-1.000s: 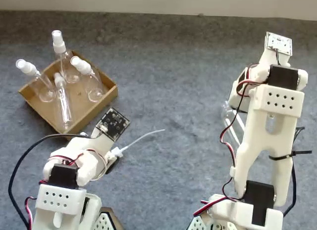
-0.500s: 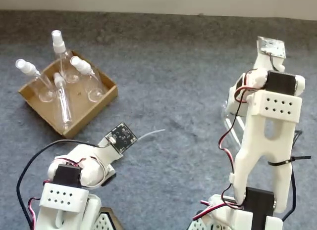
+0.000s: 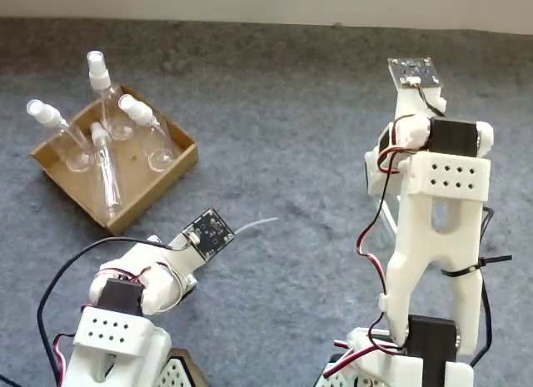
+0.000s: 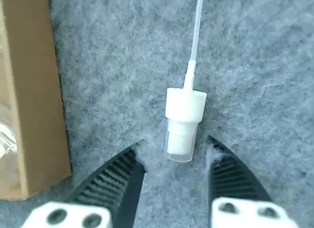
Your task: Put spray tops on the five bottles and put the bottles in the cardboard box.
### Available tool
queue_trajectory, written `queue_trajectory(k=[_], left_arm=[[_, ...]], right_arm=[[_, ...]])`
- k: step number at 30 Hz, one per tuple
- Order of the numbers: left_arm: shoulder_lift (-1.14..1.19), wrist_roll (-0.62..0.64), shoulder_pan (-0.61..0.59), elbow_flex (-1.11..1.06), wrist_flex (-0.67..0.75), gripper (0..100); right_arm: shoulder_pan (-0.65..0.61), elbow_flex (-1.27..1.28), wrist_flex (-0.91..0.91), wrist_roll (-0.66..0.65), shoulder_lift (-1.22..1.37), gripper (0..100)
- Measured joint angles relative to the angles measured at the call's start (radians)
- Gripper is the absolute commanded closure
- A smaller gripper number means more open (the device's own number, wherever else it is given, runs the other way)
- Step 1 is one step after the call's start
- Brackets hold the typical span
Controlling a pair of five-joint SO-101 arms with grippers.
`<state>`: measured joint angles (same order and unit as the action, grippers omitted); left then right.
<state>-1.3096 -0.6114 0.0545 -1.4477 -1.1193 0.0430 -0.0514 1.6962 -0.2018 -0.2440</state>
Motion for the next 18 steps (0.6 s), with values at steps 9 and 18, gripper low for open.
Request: queue_trajectory(k=[9,18], left_arm=[[0.000,0.000,0.002,-0.072,0.014,89],[0.000,-0.006,0.035,-0.114,0.072,92]], right_arm=[[0.000,0.000,0.000,0.000,0.000,99.1],[0.000,0.000,0.000,0.000,0.000,99.1]])
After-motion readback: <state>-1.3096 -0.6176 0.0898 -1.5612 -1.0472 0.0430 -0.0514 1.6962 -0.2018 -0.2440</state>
